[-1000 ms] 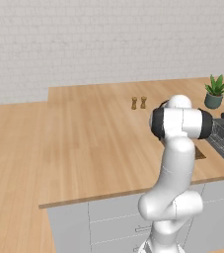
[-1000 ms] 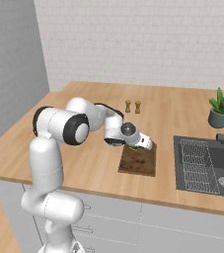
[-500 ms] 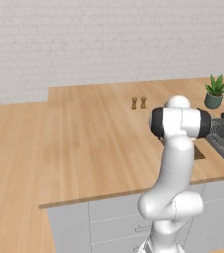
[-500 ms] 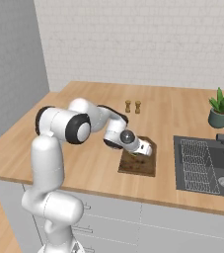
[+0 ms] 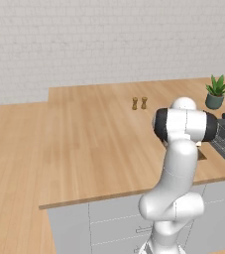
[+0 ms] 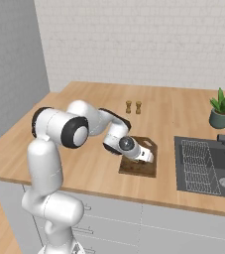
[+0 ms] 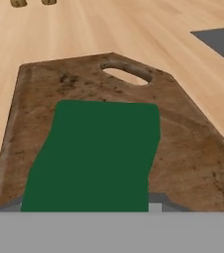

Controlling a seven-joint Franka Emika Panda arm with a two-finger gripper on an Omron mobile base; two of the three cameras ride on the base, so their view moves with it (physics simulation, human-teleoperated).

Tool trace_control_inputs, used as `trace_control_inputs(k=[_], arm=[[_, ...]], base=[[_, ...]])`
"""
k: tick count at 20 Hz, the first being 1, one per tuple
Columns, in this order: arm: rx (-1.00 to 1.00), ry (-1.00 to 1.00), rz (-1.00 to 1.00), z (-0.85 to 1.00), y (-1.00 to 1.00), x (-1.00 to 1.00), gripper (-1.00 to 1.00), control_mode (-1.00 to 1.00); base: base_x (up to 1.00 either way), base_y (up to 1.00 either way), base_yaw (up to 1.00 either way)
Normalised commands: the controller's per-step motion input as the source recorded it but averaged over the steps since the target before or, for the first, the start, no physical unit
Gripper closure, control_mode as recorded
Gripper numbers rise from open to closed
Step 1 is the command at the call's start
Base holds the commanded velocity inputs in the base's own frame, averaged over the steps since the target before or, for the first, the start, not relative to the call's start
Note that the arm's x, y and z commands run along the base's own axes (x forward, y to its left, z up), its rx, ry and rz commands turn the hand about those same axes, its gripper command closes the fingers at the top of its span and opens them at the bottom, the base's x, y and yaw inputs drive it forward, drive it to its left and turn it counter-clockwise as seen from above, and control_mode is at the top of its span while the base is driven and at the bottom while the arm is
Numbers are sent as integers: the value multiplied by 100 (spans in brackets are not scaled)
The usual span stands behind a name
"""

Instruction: Pick up the sponge from the counter and clean the cutting board by briefly scrubbing or pressing down on the cutting board. Once finished, release the sponge.

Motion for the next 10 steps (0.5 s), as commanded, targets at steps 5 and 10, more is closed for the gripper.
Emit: trace_control_inputs(k=[5, 10], arm=[[0, 13, 0, -13, -28, -69, 100, -100], [0, 17, 0, -6, -35, -74, 100, -100]], base=[[0, 0, 0], [0, 0, 0]])
